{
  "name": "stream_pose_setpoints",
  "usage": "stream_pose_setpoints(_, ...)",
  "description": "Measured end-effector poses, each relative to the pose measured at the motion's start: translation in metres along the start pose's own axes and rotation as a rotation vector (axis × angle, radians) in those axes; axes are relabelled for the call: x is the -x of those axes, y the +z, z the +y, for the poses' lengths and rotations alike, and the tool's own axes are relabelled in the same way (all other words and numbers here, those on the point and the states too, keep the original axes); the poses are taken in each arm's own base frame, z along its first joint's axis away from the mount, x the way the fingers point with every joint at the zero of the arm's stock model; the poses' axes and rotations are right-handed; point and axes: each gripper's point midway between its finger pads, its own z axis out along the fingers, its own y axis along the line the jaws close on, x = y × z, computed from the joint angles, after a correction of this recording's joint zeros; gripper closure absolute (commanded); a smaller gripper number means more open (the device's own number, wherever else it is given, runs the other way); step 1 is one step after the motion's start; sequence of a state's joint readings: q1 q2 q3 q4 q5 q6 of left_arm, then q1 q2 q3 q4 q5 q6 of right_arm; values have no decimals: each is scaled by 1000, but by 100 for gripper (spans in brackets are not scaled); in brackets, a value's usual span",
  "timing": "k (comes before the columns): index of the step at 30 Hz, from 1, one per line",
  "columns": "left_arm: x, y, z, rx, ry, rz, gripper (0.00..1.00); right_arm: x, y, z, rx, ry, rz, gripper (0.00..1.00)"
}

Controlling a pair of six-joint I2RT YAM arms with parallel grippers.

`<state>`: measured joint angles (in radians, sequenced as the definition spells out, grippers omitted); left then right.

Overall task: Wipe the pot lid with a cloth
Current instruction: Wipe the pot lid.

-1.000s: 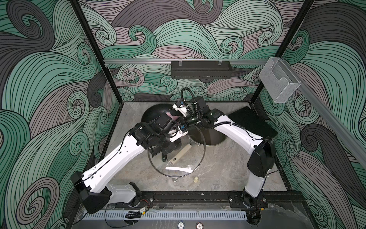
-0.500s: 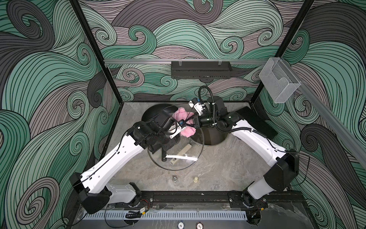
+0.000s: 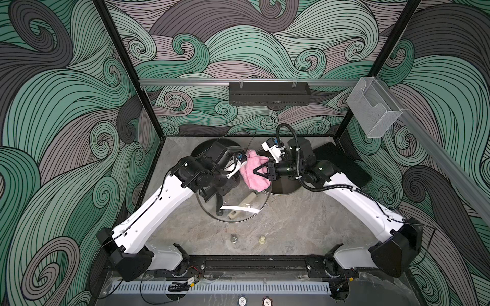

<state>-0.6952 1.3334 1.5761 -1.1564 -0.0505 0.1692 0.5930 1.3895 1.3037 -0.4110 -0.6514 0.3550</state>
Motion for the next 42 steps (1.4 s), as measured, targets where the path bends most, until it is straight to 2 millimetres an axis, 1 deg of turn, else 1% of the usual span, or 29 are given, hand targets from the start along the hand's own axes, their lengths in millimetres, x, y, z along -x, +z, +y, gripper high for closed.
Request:
stream_pose_setpoints(5,-1,7,10,-6,-82,16,100,-6,2,-7,-18,24,7,100)
stream_pose_setpoints(10,0,18,23,-1,-184,41,100,-22,7,-10,-30,60,29,100)
stream_pose_setpoints(12,2,22,31,1,-236,46,100,-29,12,-6,-28,71,39,100)
stream_pose_setpoints(17,11,35,48,8,-348,61,100,-47,28,10,-21,87,67,100)
stream_pose_setpoints(23,25,45,51,-7,-407,56,100,-60,43,27,-34,94,59,100)
stream_pose_setpoints(26,28,47,50,-18,-424,58,100,-60,43,28,-48,103,33,100)
stream_pose_setpoints(31,30,47,49,-25,-441,57,100,-51,38,22,-93,107,-21,100)
stream_pose_setpoints(36,31,47,48,-33,-451,53,100,-46,38,24,-102,111,-52,100)
stream_pose_setpoints(39,32,47,47,-37,-458,53,100,-46,45,31,-87,111,-54,100)
stream_pose_setpoints(42,32,47,47,-39,-461,53,100,-50,64,42,-56,105,-32,100)
